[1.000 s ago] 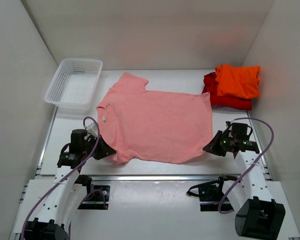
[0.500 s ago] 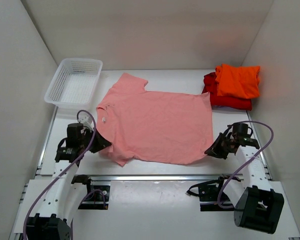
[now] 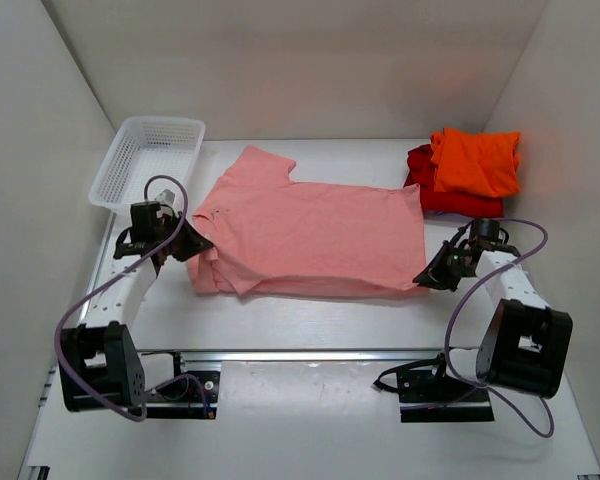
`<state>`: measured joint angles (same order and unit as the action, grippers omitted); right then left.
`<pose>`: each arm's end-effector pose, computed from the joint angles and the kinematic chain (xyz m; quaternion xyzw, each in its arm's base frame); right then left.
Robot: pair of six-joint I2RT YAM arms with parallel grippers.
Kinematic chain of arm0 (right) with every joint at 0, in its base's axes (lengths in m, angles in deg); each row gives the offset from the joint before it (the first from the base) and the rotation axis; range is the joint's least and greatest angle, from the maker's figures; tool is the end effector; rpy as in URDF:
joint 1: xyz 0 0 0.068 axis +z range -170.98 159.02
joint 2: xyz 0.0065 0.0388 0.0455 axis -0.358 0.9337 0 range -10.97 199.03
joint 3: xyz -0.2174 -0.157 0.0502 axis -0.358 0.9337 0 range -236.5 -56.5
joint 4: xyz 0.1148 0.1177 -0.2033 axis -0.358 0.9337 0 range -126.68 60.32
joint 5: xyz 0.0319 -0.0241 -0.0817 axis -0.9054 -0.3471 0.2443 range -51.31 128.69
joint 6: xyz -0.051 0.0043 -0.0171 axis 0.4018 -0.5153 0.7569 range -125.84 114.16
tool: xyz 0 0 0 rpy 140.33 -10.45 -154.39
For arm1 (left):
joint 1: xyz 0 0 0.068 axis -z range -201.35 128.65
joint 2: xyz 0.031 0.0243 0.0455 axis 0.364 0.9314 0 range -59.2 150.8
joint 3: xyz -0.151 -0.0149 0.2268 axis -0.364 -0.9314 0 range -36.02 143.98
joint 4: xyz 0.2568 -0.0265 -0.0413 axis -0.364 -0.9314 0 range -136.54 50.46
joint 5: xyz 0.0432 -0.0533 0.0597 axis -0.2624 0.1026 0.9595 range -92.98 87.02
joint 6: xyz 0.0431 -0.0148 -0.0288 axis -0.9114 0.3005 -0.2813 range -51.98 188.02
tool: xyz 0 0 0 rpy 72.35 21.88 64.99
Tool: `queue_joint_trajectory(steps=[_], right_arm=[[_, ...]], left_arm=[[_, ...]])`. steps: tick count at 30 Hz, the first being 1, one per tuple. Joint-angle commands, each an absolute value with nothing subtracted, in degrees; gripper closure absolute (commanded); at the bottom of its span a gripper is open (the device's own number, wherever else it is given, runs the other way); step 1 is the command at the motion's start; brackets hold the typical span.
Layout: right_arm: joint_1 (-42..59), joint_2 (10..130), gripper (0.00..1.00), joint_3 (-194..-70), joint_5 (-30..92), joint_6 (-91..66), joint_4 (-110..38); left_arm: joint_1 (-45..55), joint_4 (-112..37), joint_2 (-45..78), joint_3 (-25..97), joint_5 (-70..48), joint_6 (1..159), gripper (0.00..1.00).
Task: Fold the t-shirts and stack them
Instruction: Fold the flattened tshirt in 1/3 of the way
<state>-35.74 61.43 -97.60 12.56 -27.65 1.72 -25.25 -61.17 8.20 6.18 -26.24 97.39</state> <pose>0.2142 -0.0402 0.1897 0.2630 0.9230 0.2326 0.1577 0.2392 0.0022 0.2294 -0.1897 0.8939 -0.2623 0.3101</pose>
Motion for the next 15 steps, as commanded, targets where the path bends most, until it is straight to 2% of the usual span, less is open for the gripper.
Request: queue_joint_trajectory(steps=[1, 13, 14, 15], right_arm=[[-36.45, 64.87, 1.0, -100.96, 12.06, -26.76, -1.86], [-36.79, 75.6, 1.0, -106.15, 12.05, -28.61, -5.91], [-36.88, 76.12, 0.95, -106.42, 11.71, -29.13, -6.44], [-37.15, 76.13, 0.91, -105.9, 11.62, -29.74, -7.31]], left_arm=[[-25.66, -56.16, 11.89, 11.43, -25.65, 97.12, 1.0], [-24.25, -51.23, 30.62, 22.59, -25.13, 98.34, 1.0], [-24.25, -51.76, 32.19, 24.0, -25.82, 98.52, 0.98], [-24.68, -52.11, 34.3, 25.93, -26.18, 98.69, 0.89]])
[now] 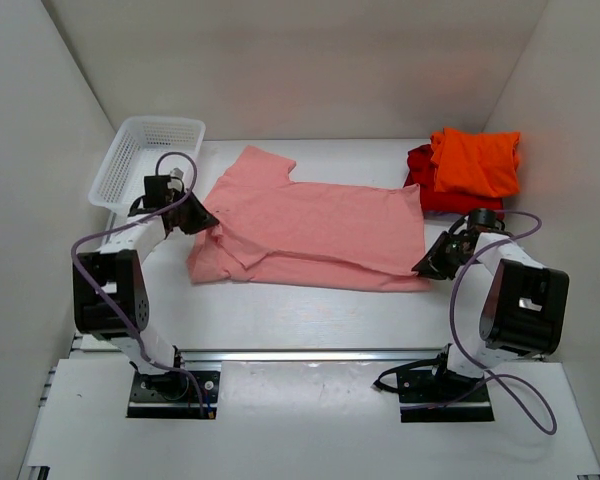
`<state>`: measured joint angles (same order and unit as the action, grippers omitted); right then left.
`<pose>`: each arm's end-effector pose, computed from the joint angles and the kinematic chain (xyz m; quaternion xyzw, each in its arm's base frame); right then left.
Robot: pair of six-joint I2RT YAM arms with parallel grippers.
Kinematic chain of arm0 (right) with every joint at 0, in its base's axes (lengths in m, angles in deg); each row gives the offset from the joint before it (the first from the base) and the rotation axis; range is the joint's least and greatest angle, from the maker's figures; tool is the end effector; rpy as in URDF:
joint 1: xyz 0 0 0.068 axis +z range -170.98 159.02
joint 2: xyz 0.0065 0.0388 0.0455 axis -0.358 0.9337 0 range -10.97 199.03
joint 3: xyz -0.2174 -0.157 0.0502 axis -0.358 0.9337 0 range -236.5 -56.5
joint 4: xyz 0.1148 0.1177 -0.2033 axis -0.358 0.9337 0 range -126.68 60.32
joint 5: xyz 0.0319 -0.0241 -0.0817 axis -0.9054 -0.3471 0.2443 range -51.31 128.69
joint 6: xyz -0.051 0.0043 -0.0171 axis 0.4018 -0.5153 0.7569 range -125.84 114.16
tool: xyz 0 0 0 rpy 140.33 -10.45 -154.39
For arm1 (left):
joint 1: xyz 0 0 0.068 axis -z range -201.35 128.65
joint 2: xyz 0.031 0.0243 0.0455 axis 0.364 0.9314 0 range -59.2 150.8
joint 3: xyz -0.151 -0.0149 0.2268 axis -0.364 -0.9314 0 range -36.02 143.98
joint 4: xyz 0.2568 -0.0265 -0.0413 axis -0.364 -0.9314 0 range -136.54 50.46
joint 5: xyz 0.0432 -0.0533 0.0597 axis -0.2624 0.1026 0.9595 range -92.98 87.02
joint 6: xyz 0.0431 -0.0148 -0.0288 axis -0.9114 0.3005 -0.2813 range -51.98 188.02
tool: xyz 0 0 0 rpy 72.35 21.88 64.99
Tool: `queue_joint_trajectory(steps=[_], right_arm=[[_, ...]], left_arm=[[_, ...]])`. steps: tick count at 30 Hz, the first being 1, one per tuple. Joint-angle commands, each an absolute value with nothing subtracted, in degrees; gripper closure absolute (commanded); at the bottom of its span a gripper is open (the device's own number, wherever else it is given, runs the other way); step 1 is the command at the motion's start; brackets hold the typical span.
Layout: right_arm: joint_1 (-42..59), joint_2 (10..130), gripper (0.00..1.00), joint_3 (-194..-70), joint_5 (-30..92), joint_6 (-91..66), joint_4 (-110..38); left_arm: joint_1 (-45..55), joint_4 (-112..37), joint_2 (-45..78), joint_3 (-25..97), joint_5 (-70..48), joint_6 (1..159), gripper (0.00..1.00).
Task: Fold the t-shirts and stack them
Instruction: Fold the flattened tshirt in 1/3 of the way
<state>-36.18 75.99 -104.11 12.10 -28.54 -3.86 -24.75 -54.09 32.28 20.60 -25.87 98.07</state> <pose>0.2607 -0.0543 0.1674 0.2785 0.9209 0.2365 0.1357 0.3319 0.0059 0.2055 -0.1986 0.9002 -0.2595 0.2879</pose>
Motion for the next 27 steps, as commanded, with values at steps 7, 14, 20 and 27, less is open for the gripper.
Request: queue_joint_trajectory(steps=[7, 14, 20, 27], right_arm=[[-40.48, 69.73, 0.6, -100.8, 8.98, -39.76, -25.56], [-36.81, 66.11, 0.56, -100.97, 19.68, -37.67, -20.17], [-32.32, 63.65, 0.97, -97.72, 13.93, -32.74, -22.08], [-26.6, 73.21, 1.0, -97.19, 19.59, -30.72, -19.54]], left_arm=[[-26.19, -44.47, 37.66, 30.69, -28.64, 104.41, 0.53], [-25.56, -48.86, 33.02, 24.56, -29.16, 102.13, 0.52], [-24.34, -52.02, 28.96, 11.72, -25.75, 97.39, 0.53], [-20.03, -59.38, 37.38, 13.8, -19.95, 93.61, 0.53]])
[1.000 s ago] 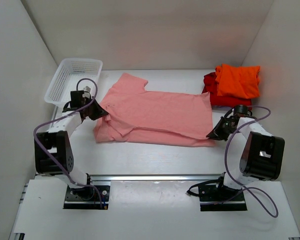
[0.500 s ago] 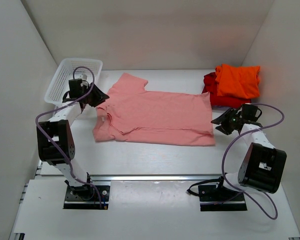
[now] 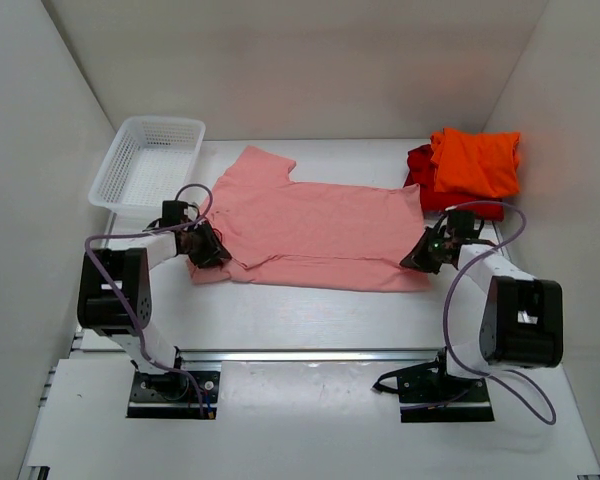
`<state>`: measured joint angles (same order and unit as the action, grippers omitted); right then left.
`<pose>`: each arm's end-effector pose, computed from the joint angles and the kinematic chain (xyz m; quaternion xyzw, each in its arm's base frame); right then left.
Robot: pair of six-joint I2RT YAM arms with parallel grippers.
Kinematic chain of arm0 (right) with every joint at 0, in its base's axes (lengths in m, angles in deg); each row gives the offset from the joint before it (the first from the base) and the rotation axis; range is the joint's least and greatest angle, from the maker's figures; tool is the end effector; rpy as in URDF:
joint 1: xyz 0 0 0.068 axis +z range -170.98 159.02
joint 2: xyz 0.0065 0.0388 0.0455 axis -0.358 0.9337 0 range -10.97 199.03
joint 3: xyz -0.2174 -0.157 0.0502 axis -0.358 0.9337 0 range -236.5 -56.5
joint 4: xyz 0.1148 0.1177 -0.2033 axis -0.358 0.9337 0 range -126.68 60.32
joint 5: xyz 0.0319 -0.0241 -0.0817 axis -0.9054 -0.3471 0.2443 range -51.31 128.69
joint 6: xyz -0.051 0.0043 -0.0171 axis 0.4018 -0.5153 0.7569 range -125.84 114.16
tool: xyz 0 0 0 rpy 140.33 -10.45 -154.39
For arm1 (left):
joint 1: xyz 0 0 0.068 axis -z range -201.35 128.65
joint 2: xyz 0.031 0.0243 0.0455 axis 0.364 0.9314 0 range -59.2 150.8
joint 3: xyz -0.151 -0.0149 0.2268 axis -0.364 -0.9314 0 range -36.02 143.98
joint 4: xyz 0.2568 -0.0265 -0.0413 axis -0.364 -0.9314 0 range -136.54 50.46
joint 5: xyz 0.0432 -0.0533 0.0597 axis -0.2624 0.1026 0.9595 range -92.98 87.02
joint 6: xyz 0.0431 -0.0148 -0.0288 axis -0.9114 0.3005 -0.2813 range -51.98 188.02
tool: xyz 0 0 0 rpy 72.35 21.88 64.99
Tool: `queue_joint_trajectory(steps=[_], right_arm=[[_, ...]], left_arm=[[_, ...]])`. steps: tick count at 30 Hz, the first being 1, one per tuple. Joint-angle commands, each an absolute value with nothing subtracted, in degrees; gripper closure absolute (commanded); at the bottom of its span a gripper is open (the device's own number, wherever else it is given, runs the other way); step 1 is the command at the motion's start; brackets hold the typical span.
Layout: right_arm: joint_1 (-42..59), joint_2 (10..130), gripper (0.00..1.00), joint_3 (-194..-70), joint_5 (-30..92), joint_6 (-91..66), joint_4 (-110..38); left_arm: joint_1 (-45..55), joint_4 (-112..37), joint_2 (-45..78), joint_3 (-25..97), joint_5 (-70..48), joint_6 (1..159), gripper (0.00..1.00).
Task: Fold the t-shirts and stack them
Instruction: Fold the flattened tshirt in 1/3 of the way
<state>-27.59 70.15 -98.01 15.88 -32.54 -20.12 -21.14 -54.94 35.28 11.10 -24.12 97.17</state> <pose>0.2655 -0.0169 0.1756 0.2137 0.9150 0.2360 0.2479 0.2998 -0.0139 0.1418 -0.1969 0.9359 -0.2311 0.1788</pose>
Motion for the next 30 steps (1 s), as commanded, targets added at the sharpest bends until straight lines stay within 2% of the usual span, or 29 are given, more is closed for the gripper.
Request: queue_joint_trajectory(steps=[1, 10, 16, 21, 30], right_arm=[[-26.51, 74.88, 1.0, -97.89, 21.18, -30.54, -17.71], [-28.88, 80.7, 1.0, -104.31, 27.44, -24.04, -1.18], [-31.16, 78.06, 0.97, -105.53, 31.39, -22.2, -3.46], [-30.48, 80.26, 0.97, -108.53, 33.76, -20.17, 3.74], [-28.46, 72.89, 0.97, -107.73, 34.21, -18.32, 6.83]], left_arm=[[-19.59, -62.37, 38.96, 15.73, -18.98, 92.12, 0.53], [-17.84, -76.09, 39.95, 16.63, -15.82, 83.76, 0.6], [-16.17, -79.71, 36.87, 12.07, -14.67, 81.21, 0.63], [-15.55, -84.02, 34.76, 11.1, -13.88, 79.45, 0.63], [-17.48, -90.78, 25.81, 15.39, -17.3, 77.95, 0.63]])
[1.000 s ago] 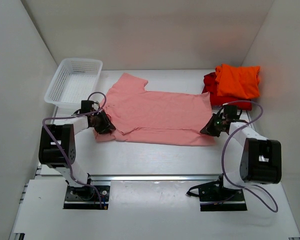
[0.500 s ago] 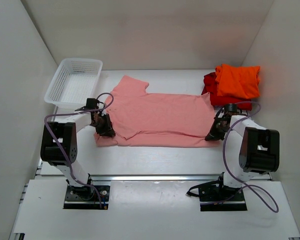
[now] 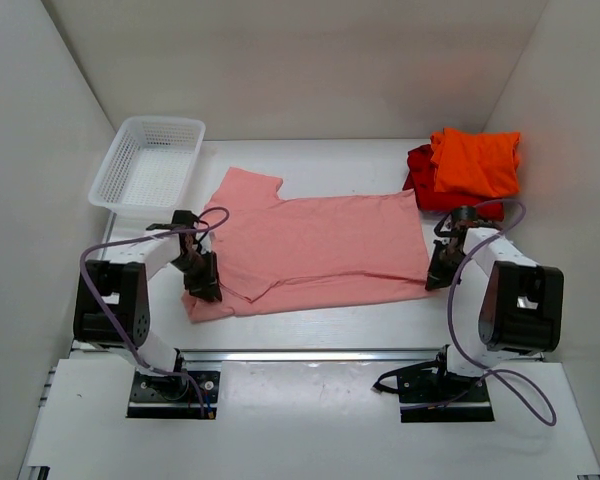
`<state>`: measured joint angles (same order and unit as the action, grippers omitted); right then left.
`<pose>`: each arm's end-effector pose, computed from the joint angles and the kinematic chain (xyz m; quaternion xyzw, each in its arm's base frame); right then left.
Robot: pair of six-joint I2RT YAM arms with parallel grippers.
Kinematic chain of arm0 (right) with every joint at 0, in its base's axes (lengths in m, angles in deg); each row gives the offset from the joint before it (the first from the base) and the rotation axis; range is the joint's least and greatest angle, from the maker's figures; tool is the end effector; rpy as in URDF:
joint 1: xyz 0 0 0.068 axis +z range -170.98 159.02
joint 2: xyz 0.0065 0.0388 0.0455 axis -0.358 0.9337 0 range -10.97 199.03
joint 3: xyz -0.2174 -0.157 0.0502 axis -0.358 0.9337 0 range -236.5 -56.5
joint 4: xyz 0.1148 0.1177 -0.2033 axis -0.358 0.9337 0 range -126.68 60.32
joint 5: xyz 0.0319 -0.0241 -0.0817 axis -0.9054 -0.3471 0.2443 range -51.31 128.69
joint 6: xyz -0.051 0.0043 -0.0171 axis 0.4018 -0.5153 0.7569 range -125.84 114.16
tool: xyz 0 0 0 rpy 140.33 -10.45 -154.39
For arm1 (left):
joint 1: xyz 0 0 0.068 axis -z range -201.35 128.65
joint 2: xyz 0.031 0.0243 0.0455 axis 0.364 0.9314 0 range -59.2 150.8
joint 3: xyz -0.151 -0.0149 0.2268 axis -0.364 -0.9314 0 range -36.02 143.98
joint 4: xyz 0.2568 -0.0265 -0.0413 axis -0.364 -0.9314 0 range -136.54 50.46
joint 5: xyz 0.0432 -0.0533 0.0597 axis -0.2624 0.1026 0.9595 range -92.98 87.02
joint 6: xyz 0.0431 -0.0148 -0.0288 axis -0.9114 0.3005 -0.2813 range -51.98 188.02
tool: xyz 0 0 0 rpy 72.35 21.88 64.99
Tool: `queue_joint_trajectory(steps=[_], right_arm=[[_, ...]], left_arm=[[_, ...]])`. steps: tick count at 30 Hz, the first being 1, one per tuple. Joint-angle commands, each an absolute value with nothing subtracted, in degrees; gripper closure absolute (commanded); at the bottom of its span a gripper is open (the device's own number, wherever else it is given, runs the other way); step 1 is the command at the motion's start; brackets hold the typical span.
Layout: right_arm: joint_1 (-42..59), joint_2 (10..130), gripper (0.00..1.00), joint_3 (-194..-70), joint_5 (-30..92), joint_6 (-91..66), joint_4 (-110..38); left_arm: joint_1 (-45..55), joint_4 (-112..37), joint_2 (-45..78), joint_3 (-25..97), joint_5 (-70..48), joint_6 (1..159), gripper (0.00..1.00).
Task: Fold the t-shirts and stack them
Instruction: Fold the flattened tshirt in 1/3 of the way, then grap the side of the flattened tshirt furthest away from the robot with both arms
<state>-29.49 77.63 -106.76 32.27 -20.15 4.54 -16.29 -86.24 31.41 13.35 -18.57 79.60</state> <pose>0.2604 -0.0349 0.1649 0.1917 0.9756 0.0602 0.0880 0.2487 -0.0316 0.1528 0.0539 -0.9891 0.1368 0.0020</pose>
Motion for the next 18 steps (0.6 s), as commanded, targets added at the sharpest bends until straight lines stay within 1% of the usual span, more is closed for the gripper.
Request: queue_joint_trajectory(steps=[1, 3, 7, 8, 9, 12, 14, 18], right_arm=[[-28.01, 71.75, 0.98, -108.08, 34.12, -18.32, 6.74], [-27.3, 69.63, 0.98, -109.75, 32.63, -18.85, 5.78], [-26.08, 70.5, 0.97, -112.65, 29.64, -20.61, 1.57], [-26.07, 71.37, 0.94, -113.35, 28.33, -20.44, -0.18], [-25.81, 71.99, 0.9, -113.19, 28.23, -20.69, -0.81], [-24.41, 76.02, 0.83, -114.67, 26.04, -21.4, -4.5], [-22.92, 79.01, 0.83, -115.55, 25.42, -22.01, -6.08], [-19.85, 82.98, 0.87, -115.65, 26.91, -23.16, -8.28]], left_arm=[[-18.09, -90.52, 25.62, 16.18, -17.56, 78.04, 0.63], [-17.66, -90.17, 24.56, 19.51, -18.7, 79.09, 0.62], [-17.48, -86.58, 25.87, 26.19, -22.65, 82.69, 0.59], [-17.48, -86.04, 26.49, 27.34, -23.19, 83.74, 0.58], [-17.13, -84.56, 27.45, 29.7, -23.8, 84.28, 0.58], [-16.69, -79.12, 31.48, 35.15, -22.23, 87.26, 0.56], [-16.42, -74.98, 35.79, 39.28, -20.82, 88.85, 0.54], [-16.69, -70.15, 44.67, 45.53, -18.98, 90.69, 0.55]])
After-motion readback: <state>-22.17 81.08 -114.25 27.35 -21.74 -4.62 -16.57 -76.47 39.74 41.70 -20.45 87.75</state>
